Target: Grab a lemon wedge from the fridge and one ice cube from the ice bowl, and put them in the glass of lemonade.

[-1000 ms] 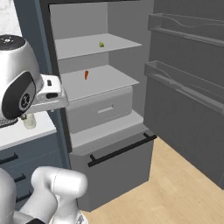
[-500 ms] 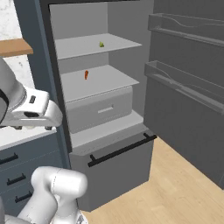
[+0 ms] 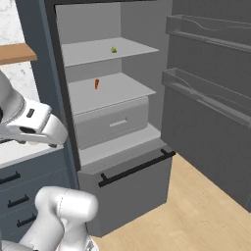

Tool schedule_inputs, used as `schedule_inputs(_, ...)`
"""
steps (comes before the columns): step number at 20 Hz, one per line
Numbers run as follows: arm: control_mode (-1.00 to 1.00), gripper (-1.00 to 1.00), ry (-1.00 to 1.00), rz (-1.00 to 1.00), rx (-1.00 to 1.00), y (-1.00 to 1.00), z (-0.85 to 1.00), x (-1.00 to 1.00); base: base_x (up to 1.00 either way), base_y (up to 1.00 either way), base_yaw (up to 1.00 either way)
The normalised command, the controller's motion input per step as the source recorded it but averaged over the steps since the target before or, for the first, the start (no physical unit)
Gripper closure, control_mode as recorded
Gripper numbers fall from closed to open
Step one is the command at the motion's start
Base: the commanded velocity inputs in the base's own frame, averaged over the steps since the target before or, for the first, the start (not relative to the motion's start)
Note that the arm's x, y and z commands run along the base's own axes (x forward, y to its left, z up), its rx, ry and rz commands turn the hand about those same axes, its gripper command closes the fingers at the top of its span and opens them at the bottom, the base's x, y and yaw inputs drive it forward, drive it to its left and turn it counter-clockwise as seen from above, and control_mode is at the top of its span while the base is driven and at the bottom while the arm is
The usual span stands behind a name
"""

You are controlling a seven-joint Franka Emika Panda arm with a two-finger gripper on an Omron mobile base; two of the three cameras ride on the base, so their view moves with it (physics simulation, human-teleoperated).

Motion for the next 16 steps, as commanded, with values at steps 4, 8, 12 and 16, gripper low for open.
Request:
schedule_inputs(4,1.0,-1.0,0.0,-0.01,0.0,-0.06,-0.02,0.0,0.01,-0.06,0.0)
schedule_inputs(8,1.0,-1.0,0.0,0.0,0.0,0.0,0.0,0.0,0.24,-0.4,0.01)
schedule_inputs(12,1.0,-1.0,0.0,0.0,0.0,0.0,0.0,0.0,0.55,-0.54,0.17)
schedule_inputs(16,1.0,-1.0,0.0,0.0,0.0,0.0,0.0,0.0,0.56,-0.56,0.36)
